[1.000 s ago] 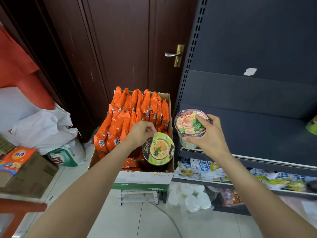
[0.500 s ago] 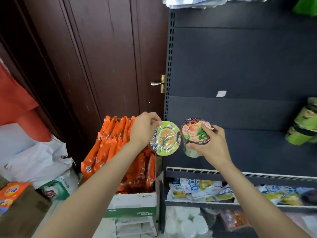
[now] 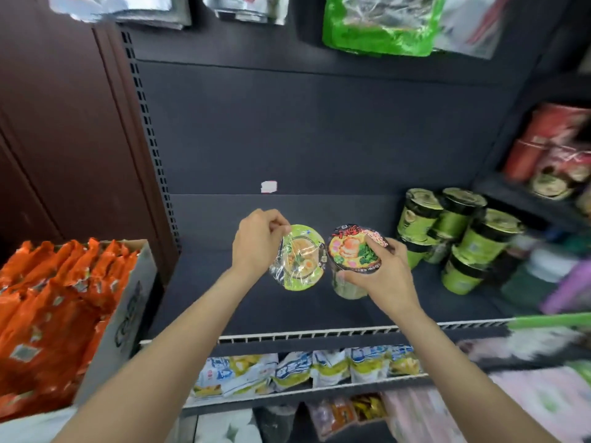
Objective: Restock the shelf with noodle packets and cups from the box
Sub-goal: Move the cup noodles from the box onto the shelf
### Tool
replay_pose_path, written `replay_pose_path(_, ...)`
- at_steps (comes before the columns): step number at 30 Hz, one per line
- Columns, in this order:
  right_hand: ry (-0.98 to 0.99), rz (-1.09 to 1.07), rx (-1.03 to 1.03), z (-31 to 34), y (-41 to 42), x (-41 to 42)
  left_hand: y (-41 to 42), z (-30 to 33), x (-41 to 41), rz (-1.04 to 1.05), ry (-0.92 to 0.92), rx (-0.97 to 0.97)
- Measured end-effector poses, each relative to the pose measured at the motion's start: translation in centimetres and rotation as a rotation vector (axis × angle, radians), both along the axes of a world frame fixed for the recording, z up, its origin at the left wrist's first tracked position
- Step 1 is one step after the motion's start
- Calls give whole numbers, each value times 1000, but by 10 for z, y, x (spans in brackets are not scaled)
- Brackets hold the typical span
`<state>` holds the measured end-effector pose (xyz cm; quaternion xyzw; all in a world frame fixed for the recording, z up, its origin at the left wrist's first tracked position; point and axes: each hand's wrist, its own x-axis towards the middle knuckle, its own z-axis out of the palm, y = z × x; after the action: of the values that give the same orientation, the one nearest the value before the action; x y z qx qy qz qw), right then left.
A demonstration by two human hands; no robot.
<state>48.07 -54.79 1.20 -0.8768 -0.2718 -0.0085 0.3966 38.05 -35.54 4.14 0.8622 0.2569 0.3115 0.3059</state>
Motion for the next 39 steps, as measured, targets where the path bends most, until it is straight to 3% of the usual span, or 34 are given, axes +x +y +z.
replay_pose_path(8, 55, -122, -28, -25, -81, 104, -73, -11, 113, -125, 23, -4)
replay_pose_path(19, 156, -214, -62, -67, -106, 220, -99, -23, 233, -200, 39, -24)
replay_pose_path(30, 275, -24, -154, -104, -120, 256, -121, -34, 265, -125, 70, -69)
replay_pose_path(36, 257, 40, -186, -112, -126, 263, -132, -35, 257, -72, 73, -69)
replay_pose_path(39, 130, 71, -281, -109, -133, 266, -140, -37, 254, -42, 82, -71)
